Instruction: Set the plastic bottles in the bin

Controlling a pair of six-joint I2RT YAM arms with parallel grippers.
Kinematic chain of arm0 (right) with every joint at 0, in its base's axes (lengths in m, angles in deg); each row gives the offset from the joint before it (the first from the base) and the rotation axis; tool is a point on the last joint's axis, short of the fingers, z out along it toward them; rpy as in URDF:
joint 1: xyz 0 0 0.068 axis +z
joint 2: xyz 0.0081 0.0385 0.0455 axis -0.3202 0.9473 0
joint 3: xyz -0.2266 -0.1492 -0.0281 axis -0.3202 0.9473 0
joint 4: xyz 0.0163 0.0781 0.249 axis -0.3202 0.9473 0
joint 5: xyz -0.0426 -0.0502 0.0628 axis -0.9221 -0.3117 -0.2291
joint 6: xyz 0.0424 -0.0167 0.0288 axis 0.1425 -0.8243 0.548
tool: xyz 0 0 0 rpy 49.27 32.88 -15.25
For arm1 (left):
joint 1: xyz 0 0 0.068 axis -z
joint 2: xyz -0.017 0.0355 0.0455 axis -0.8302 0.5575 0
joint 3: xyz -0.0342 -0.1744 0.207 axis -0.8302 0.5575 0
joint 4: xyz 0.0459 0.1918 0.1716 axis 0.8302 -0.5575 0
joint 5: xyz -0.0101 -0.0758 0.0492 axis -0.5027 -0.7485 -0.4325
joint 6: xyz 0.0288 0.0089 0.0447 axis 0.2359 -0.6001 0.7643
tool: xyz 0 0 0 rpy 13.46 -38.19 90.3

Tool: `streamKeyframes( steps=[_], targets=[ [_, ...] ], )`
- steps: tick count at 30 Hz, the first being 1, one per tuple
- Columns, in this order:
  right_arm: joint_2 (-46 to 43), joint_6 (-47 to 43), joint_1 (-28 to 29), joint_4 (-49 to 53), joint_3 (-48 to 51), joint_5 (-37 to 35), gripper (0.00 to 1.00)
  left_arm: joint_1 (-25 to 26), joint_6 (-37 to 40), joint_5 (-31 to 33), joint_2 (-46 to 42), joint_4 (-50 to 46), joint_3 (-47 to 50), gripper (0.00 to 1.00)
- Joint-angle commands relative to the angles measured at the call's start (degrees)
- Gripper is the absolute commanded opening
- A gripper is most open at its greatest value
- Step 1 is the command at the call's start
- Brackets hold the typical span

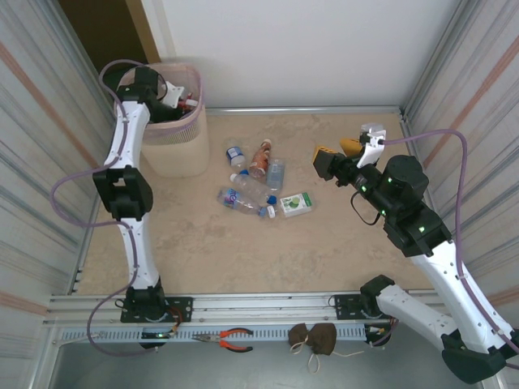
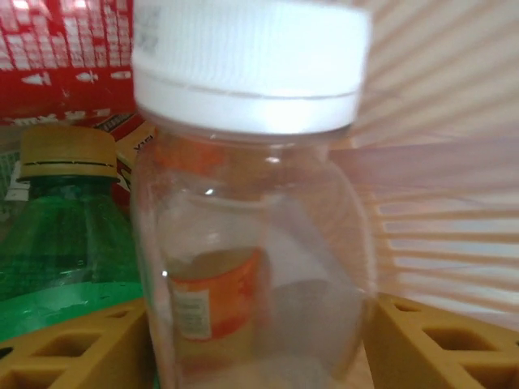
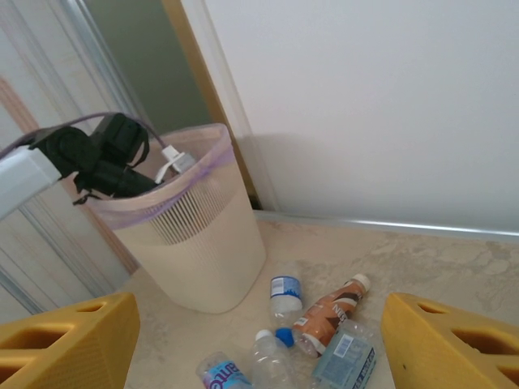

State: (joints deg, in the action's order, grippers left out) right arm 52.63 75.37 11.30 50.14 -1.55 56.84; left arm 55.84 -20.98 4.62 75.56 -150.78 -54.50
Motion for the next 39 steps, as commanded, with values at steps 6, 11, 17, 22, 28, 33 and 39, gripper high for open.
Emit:
streamKeyframes(
  steps=[6,11,17,22,28,33,39],
  targets=[
    [-0.04,0.68,-0.24,-0.78,-2.04,-0.58,0.77,-1.2,-3.4,-3.31,-10.57,4.52,-0.45,0.72],
    [0.56,1.71,-0.27,0.16,-2.18,-0.67,0.77,-1.29,-4.92,-5.38,-13.5,6.15,-0.14,0.71],
    [2.11,5.2,-0.27,2.98,-2.4,-2.55,0.77,-1.3,-6.94,-7.9,-17.68,8.74,2.16,0.68],
    [4.21,11.02,-0.2,7.03,-2.32,-5.66,0.77,-1.29,-8.95,-10.36,-22.52,12.78,6.52,0.67],
    [7.85,20.91,-0.36,12.23,-2.16,-8.74,0.77,-1.19,-11.92,-14.12,-29.31,19.11,14.73,0.67],
    [11.47,28.37,-0.64,14.81,-2.21,-8.26,0.78,-0.1,-13.46,-15.49,-33.9,22.69,21.08,0.67],
    [15.38,18.96,-1.92,12.73,-1.49,-0.49,0.79,1.76,-13.75,-15.65,-38.43,25.57,28.91,0.67]
  ],
)
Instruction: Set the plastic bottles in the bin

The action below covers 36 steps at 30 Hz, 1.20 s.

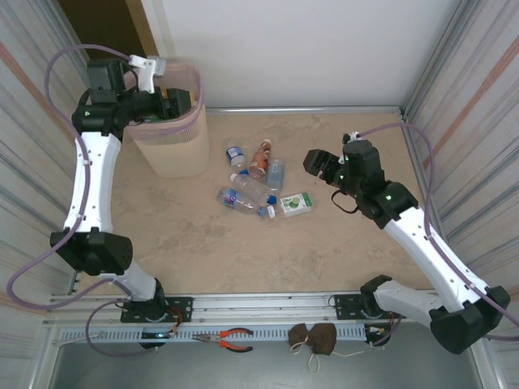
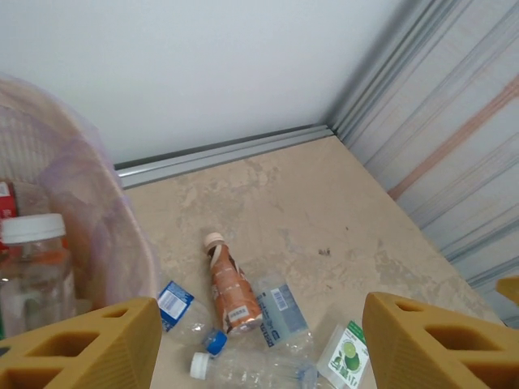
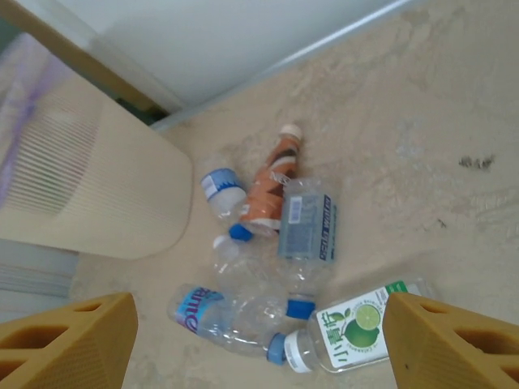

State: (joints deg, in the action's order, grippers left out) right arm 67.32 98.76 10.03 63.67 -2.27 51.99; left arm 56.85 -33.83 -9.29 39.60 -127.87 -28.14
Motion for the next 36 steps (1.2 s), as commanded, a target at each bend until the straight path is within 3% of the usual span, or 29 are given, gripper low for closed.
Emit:
streamKeyframes(
  steps=[1,7,12,18,25,36],
  targets=[
    [1.06,-7.96,-0.75,-1.6,-0.39,6.06,0.79,0.93,-0.65,-1.75,-2.99,2.86,3.53,0.67],
    [3.73,-35.53,-0.94,-1.47,0.66,14.42,0.8,1.38,-0.99,-1.21,-5.4,4.39,8.97,0.67],
    [9.73,-62.16,0.21,12.48,-3.92,20.68,0.8,1.38,-1.47,-0.95,-7.26,5.44,11.88,0.67],
    [18.38,-85.42,4.31,25.12,-7.7,14.77,0.82,1.44,-2.35,-1.39,-8.21,6.24,13.46,0.67],
    [26.16,-97.72,3.29,23.5,-8.4,12.68,0.82,1.48,-2.39,-2.13,-8.4,6.46,13.25,0.67],
    [36.47,-102.37,1.34,17.81,-11.3,14.73,0.88,1.22,-1.56,-2.08,-8.27,6.38,13.26,0.67]
  ],
)
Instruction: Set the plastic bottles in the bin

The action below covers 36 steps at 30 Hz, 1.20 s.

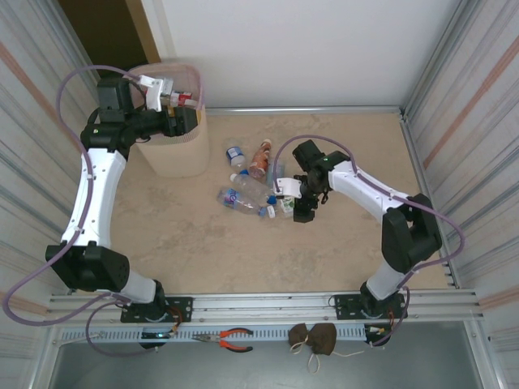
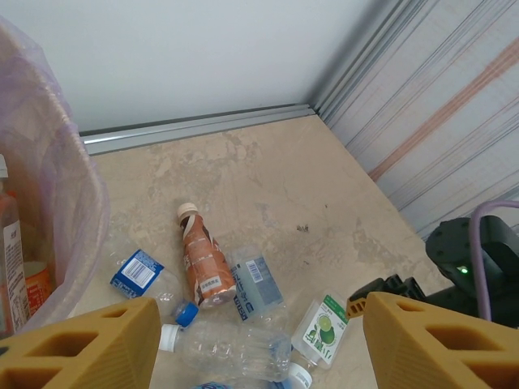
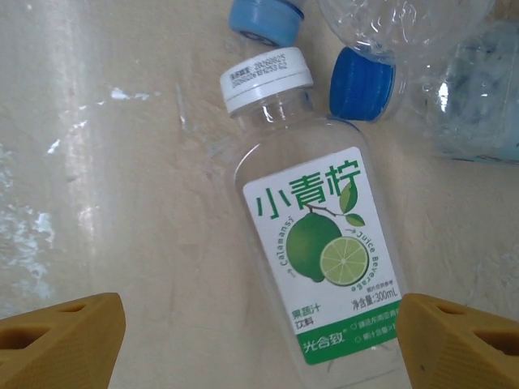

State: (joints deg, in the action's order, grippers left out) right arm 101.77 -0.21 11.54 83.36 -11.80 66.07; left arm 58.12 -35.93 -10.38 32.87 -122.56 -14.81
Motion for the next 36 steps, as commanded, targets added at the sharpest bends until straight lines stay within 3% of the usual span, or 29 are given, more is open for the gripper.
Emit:
streamKeyframes(
  steps=[1,19,36],
  targets=[
    [2.84,-3.57,-0.01,-2.54,-1.97,0.74,0.89,-0.02,0.57,-1.0,-1.5,1.14,-0.14,0.67],
    [14.59,-6.93,1.94,-5.89,-5.17,2.53,0.89,-0.48,1.33,-1.47,-1.19,0.81,0.6,0.67],
    [12.23,-1.07,3.26,-7.45,1.03,2.38,0.67,-0.5,-0.69,-2.28,-2.19,2.2,1.41,0.66]
  ],
)
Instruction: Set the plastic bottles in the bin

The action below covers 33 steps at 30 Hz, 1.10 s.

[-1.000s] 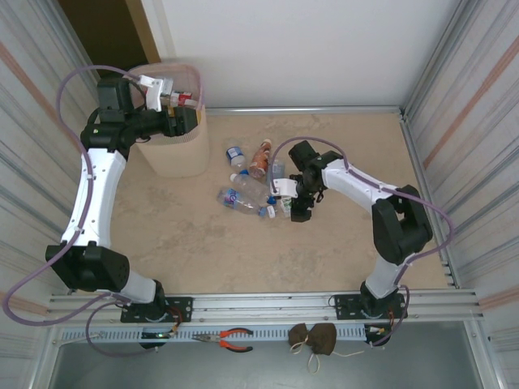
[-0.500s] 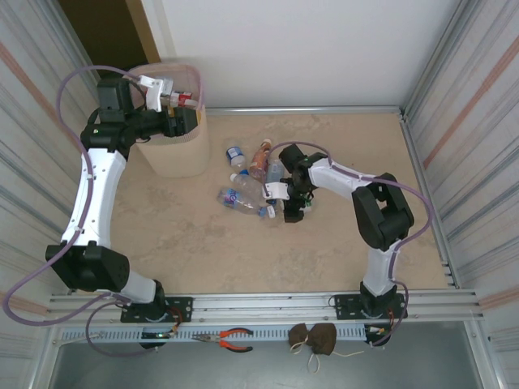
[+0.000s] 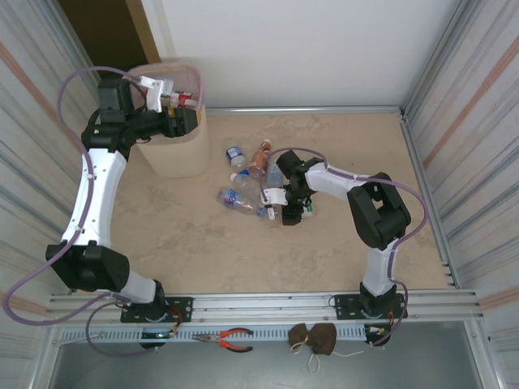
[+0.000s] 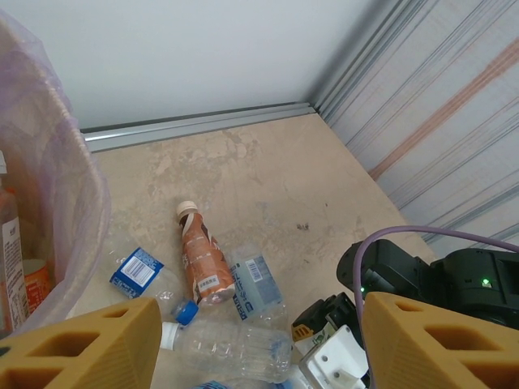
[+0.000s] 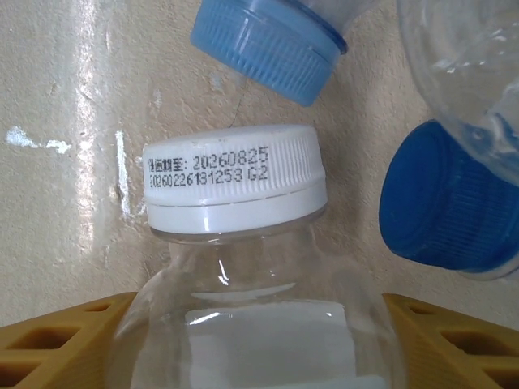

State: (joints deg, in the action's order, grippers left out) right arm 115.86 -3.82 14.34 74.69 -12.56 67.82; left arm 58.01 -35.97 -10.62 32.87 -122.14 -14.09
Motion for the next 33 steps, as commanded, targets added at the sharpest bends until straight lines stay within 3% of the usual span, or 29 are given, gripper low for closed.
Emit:
streamKeyframes(
  steps=[1,9,15,22,33],
  targets=[
    [-2.56,3.35,0.47,1.27,2.27,0.75,0.65,-0.35,-0.77,-2.15,-2.37,1.94,0.79,0.67],
    [-8.55,13.19,0.21,1.75,5.58,3.27,0.59,-0.26,-1.69,-2.8,-3.64,2.97,2.26,0.66],
    [-14.53,22.86,-0.5,1.07,7.99,9.85,0.57,-0.17,-4.3,-3.75,-5.75,7.39,5.99,0.66],
    [-24.06,34.65,-1.8,-6.99,12.98,17.63,0.57,0.11,-7.93,-5.91,-9.07,15.83,11.7,0.68],
    [-37.93,49.7,-4.75,-20.19,15.54,25.84,0.56,0.81,-10.86,-17.87,-12.97,34.17,19.75,0.71]
  ],
)
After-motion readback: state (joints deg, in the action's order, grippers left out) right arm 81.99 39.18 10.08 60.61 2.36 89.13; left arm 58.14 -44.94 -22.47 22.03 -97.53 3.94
